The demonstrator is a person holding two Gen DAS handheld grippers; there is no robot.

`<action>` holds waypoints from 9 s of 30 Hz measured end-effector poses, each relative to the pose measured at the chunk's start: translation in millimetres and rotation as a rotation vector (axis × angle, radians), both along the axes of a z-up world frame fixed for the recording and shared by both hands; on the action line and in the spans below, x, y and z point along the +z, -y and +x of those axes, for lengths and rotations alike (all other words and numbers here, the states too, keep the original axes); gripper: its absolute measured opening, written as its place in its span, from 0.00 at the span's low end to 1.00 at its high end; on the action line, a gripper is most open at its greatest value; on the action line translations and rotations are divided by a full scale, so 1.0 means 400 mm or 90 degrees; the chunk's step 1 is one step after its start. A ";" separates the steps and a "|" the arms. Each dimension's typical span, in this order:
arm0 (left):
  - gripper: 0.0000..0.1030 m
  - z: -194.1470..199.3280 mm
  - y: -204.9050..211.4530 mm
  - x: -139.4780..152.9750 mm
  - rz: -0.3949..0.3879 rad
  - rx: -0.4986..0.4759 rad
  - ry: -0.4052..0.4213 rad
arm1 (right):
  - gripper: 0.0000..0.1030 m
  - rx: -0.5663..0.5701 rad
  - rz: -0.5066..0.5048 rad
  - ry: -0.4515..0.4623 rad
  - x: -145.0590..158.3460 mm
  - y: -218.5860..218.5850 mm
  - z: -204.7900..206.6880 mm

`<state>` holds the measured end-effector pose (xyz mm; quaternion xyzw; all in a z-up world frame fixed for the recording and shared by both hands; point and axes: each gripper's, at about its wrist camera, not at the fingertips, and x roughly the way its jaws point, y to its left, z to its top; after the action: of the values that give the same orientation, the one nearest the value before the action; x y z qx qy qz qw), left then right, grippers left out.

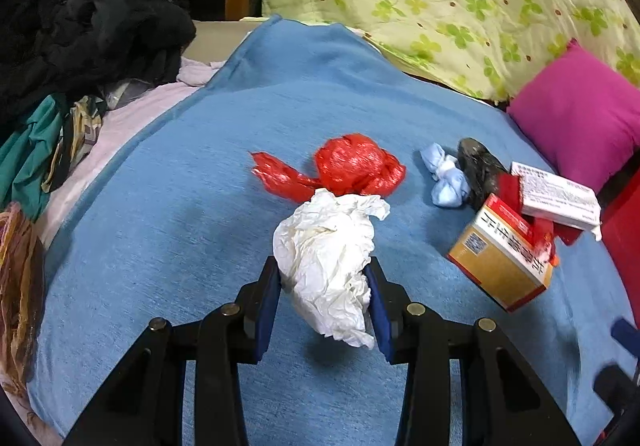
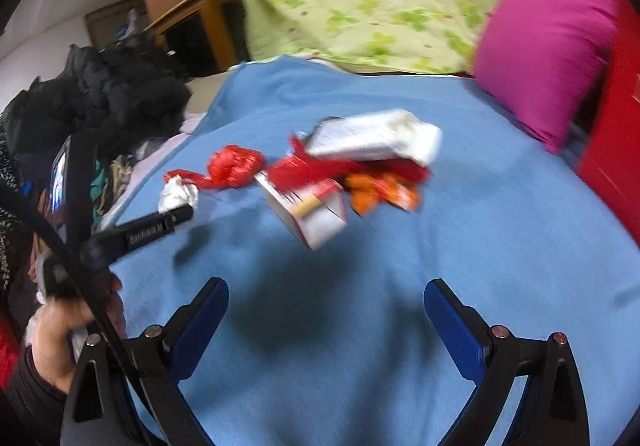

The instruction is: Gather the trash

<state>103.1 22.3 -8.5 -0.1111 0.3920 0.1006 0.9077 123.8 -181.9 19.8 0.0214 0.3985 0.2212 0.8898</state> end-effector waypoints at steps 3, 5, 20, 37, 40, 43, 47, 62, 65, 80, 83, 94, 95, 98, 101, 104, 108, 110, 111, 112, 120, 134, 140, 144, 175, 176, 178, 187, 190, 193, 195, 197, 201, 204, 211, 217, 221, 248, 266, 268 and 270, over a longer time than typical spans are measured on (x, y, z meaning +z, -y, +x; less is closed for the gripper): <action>0.42 0.007 -0.013 -0.005 -0.013 0.008 -0.005 | 0.97 0.016 -0.002 -0.005 -0.008 -0.043 0.067; 0.42 0.013 -0.018 -0.008 -0.018 0.010 -0.008 | 0.97 0.027 -0.005 -0.001 -0.013 -0.067 0.108; 0.42 0.006 -0.105 -0.003 -0.039 0.107 -0.001 | 0.97 0.170 0.130 -0.052 -0.027 -0.155 0.132; 0.42 -0.007 -0.149 -0.005 -0.039 0.174 -0.010 | 0.97 0.065 -0.026 -0.029 -0.078 -0.219 0.152; 0.42 -0.003 -0.149 -0.006 -0.040 0.172 -0.011 | 0.72 0.054 -0.034 -0.049 -0.110 -0.221 0.172; 0.42 -0.002 -0.147 -0.006 -0.038 0.171 -0.011 | 0.48 0.044 -0.036 -0.061 -0.125 -0.208 0.175; 0.42 -0.003 -0.139 -0.003 -0.030 0.167 -0.008 | 0.48 0.043 -0.052 -0.046 -0.109 -0.187 0.145; 0.42 -0.048 -0.055 0.008 0.058 0.112 0.000 | 0.48 -0.026 -0.003 -0.028 -0.030 0.019 -0.139; 0.42 -0.077 -0.039 0.005 0.064 0.105 -0.004 | 0.48 -0.049 0.016 -0.027 -0.021 0.074 -0.186; 0.42 -0.210 0.113 0.057 0.094 0.003 -0.001 | 0.48 -0.165 0.124 0.000 0.038 0.304 -0.319; 0.42 -0.224 0.145 0.076 0.095 -0.015 0.004 | 0.48 -0.177 0.135 0.005 0.044 0.331 -0.337; 0.42 -0.261 0.296 0.147 0.104 -0.102 0.033 | 0.48 -0.231 0.177 0.023 0.061 0.441 -0.420; 0.42 -0.265 0.311 0.154 0.106 -0.111 0.037 | 0.48 -0.236 0.180 0.024 0.062 0.452 -0.428; 0.42 -0.275 0.353 0.174 0.109 -0.137 0.047 | 0.48 -0.249 0.183 0.027 0.063 0.476 -0.446; 0.42 -0.284 0.395 0.190 0.109 -0.163 0.056 | 0.48 -0.268 0.186 0.032 0.063 0.502 -0.465; 0.42 -0.294 0.434 0.200 0.111 -0.186 0.061 | 0.48 -0.288 0.187 0.037 0.062 0.530 -0.487; 0.42 -0.305 0.478 0.211 0.102 -0.214 0.064 | 0.48 -0.311 0.186 0.048 0.068 0.564 -0.517; 0.42 -0.316 0.502 0.214 0.097 -0.230 0.067 | 0.48 -0.326 0.181 0.053 0.070 0.585 -0.536; 0.42 -0.321 0.518 0.216 0.096 -0.241 0.068 | 0.48 -0.336 0.180 0.054 0.070 0.599 -0.547; 0.42 -0.325 0.533 0.218 0.094 -0.251 0.069 | 0.48 -0.347 0.180 0.055 0.069 0.615 -0.559; 0.42 -0.369 0.649 0.233 0.087 -0.332 0.075 | 0.48 -0.428 0.165 0.054 0.054 0.727 -0.654; 0.42 -0.472 0.902 0.237 0.077 -0.486 0.056 | 0.48 -0.537 0.138 0.044 0.018 0.869 -0.802; 0.42 -0.506 0.968 0.228 0.078 -0.525 0.043 | 0.48 -0.568 0.123 0.045 0.012 0.909 -0.843; 0.42 -0.519 0.993 0.216 0.083 -0.537 0.033 | 0.48 -0.585 0.117 0.039 -0.001 0.928 -0.863; 0.42 -0.554 1.086 0.157 0.083 -0.614 -0.013 | 0.72 -0.640 0.089 -0.038 -0.108 0.986 -0.899; 0.42 -0.556 1.091 0.157 0.084 -0.617 -0.012 | 0.72 -0.643 0.086 -0.031 -0.101 0.987 -0.904; 0.42 -0.564 1.102 0.155 0.084 -0.624 -0.013 | 0.72 -0.651 0.084 -0.017 -0.089 0.990 -0.909; 0.42 -0.587 1.154 0.146 0.072 -0.670 -0.029 | 0.72 -0.682 0.085 0.020 -0.051 1.008 -0.932; 0.44 -0.599 1.174 0.137 0.073 -0.695 -0.039 | 0.72 -0.689 0.087 0.025 -0.048 1.016 -0.940; 0.44 -0.614 1.196 0.125 0.073 -0.719 -0.051 | 0.72 -0.695 0.090 0.029 -0.047 1.020 -0.948; 0.44 -0.623 1.212 0.114 0.072 -0.736 -0.062 | 0.72 -0.697 0.090 0.032 -0.046 1.022 -0.954; 0.45 -0.631 1.226 0.105 0.072 -0.750 -0.071 | 0.72 -0.700 0.091 0.035 -0.044 1.026 -0.959; 0.78 -0.640 1.246 0.089 0.066 -0.771 -0.095 | 0.72 -0.706 0.092 0.039 -0.041 1.033 -0.967; 0.79 -0.640 1.246 0.090 0.063 -0.780 -0.102 | 0.72 -0.710 0.093 0.041 -0.040 1.035 -0.970; 0.79 -0.579 1.157 0.120 0.049 -0.736 -0.076 | 0.72 -0.700 0.093 0.045 -0.027 1.023 -0.952; 0.79 -0.490 1.007 0.131 0.032 -0.651 -0.063 | 0.72 -0.666 0.087 0.048 -0.007 0.987 -0.903; 0.79 -0.441 0.896 0.130 0.022 -0.593 -0.056 | 0.72 -0.640 0.080 0.048 0.006 0.951 -0.862; 0.79 -0.210 0.232 0.028 -0.062 -0.230 -0.039 | 0.72 -0.263 0.021 0.080 0.128 0.396 -0.414; 0.79 -0.193 0.159 -0.010 -0.047 -0.163 -0.027 | 0.72 0.048 -0.151 0.132 0.199 -0.039 -0.030; 0.79 -0.189 0.154 -0.011 -0.053 -0.163 -0.026 | 0.72 0.078 -0.182 0.131 0.194 -0.086 0.011; 0.79 -0.185 0.151 -0.013 -0.063 -0.164 -0.027 | 0.72 0.109 -0.224 0.130 0.178 -0.138 0.057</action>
<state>29.2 -37.9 -13.8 -0.1020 0.4268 -0.0339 0.8979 146.4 -126.8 91.1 -0.1903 0.3393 0.2243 0.8935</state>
